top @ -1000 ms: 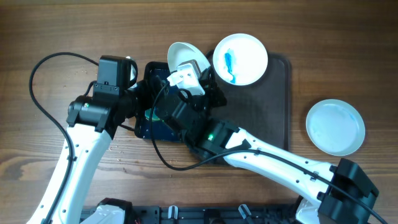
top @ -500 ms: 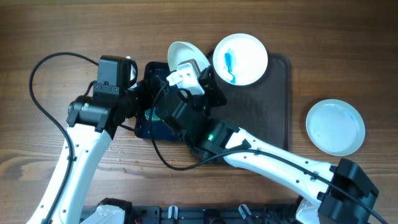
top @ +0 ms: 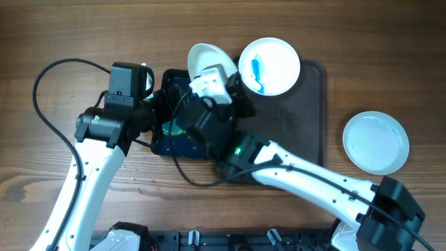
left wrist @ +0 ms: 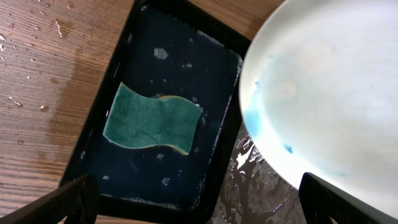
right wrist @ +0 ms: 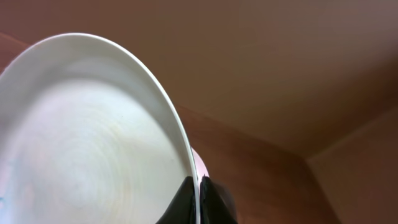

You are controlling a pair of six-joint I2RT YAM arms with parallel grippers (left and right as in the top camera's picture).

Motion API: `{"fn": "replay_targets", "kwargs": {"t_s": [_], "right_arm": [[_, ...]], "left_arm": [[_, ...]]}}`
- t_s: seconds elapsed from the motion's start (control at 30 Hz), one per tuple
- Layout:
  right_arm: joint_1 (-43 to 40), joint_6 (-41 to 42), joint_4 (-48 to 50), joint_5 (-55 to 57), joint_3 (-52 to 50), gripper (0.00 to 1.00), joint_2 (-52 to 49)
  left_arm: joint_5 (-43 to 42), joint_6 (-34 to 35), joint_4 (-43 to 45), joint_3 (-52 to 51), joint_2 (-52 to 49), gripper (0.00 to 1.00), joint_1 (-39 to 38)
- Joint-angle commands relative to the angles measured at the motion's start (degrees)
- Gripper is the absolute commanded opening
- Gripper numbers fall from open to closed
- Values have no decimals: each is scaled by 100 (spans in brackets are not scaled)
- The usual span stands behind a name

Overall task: Clean dirty plates on tray and stack at the side
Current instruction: 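Stack the second plate onto the first plate at the right side, then drag the last plate toward the tray center with the right gripper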

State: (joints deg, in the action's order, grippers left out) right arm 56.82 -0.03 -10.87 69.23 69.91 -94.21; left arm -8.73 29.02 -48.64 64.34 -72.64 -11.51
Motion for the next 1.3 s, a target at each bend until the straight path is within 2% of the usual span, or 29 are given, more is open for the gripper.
{"fn": "replay_targets", "kwargs": {"t_s": [0.0,0.13,0.23,0.3,0.47,0.7,0.77,0.8,0.83,0.87,0.9,1.0,1.13,1.27], "right_arm": [[-774,1469,-671,-605,114,4,127],[-2055,3467,-2273,-3521,114,4,763],[-3486,3626,-3246,-5490,114,4,1692],[-4454,3617,-3888,-6124,111,4,2142],[-6546,3147,-4824,-6205,37,4,2221],[-9108,2566,-4671,-6159,-743,5,1115],[-9510,2616,-4618,-6231,-743,13,702],[-9608,2531,-4597,-6408,-743,13,525],[-9628,2474,-4612,-6441,-743,17,442],[-9626,2444,-4581,-6478,-739,45,400],[-9615,2253,-4570,-6767,-699,54,428],[-9477,1873,-4513,-7855,-529,56,776],[-8636,1104,-4157,-9637,-389,50,1720],[-7173,555,-3668,-9453,-393,50,1956]], "left_arm": [[-63,-50,0,17,48,100,28],[-63,-50,-2,17,48,100,28],[-63,-50,0,17,48,100,28],[-63,-50,0,17,48,100,28],[-63,-48,0,17,48,100,28],[-63,-48,0,17,48,100,28],[-63,-48,0,17,48,100,28],[-63,-50,0,17,48,100,28],[-63,-50,-2,17,48,100,28],[-63,-48,0,17,48,100,28],[-63,-48,0,17,48,100,28],[-63,-50,0,17,48,100,28],[-63,-50,0,17,48,100,28],[-63,-50,0,17,48,100,28]]}}
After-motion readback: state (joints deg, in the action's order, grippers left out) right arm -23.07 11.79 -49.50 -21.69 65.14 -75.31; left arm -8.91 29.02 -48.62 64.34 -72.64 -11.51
